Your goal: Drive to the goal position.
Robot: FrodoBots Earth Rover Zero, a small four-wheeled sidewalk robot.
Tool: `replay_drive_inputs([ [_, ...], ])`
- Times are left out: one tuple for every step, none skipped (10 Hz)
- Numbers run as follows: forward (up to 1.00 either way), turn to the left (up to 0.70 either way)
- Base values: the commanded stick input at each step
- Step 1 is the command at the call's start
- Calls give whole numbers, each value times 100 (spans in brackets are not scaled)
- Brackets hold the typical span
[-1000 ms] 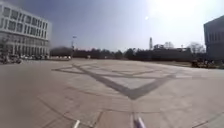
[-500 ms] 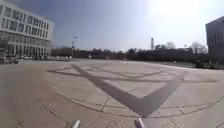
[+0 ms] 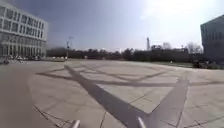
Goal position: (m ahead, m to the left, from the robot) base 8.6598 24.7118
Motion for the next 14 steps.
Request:
replay_drive_inputs([
  [100, 0],
  [100, 0],
  [100, 0],
  [100, 0],
  [100, 0],
  [100, 0],
  [100, 0],
  [100, 0],
  [100, 0],
  [100, 8],
  [100, 39],
  [100, 40],
  [100, 0],
  [100, 0],
])
